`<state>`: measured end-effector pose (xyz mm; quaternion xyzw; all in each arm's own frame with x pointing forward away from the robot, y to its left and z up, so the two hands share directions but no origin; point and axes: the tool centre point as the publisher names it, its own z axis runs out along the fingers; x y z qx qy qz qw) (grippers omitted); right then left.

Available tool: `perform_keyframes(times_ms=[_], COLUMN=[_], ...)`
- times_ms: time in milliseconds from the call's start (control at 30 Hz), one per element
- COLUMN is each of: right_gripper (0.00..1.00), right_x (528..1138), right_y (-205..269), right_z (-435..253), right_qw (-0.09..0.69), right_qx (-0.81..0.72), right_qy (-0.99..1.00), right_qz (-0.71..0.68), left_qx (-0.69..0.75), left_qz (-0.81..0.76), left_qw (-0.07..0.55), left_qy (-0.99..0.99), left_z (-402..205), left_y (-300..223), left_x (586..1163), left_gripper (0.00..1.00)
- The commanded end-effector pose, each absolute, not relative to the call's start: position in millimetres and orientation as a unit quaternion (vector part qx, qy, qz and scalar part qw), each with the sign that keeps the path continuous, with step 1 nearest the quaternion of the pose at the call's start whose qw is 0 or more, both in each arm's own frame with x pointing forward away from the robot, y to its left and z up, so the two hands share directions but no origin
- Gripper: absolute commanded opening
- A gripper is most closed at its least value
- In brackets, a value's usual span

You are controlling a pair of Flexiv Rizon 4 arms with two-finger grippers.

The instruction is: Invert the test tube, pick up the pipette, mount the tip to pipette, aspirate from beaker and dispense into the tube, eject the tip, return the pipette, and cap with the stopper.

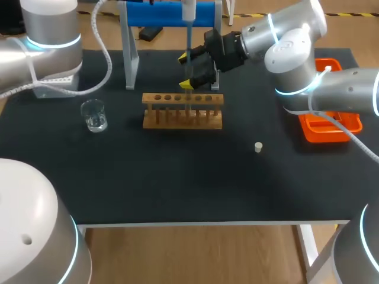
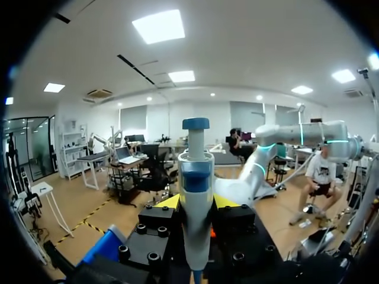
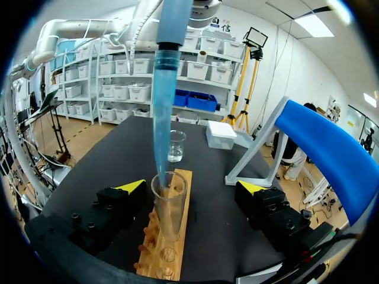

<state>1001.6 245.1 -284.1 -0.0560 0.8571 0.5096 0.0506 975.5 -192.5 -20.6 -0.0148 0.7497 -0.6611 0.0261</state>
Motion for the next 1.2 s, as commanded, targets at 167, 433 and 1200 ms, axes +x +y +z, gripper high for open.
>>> perform_keyframes(times_ms=[167,433,1200], right_gripper=[1.0,1.0,1.0], right_x=[1002.1,1002.1,1002.1], right_y=[244.7,244.7,244.7], right_z=[-284.0,-284.0,-284.0], right_qw=[0.05,0.05,0.05], right_qx=[-0.056,-0.056,-0.056], right_qy=[0.857,0.857,0.857], right_qz=[0.509,0.509,0.509], left_qx=[-0.026,-0.03,-0.02], left_qz=[-0.658,-0.659,-0.667], left_qw=[0.039,0.046,0.037], left_qy=[0.752,0.751,0.744], left_z=[-20.4,-24.3,-37.0], left_y=[-184.0,-181.7,-189.8], left_x=[964.5,973.4,986.0], left_gripper=[0.0,0.0,0.0])
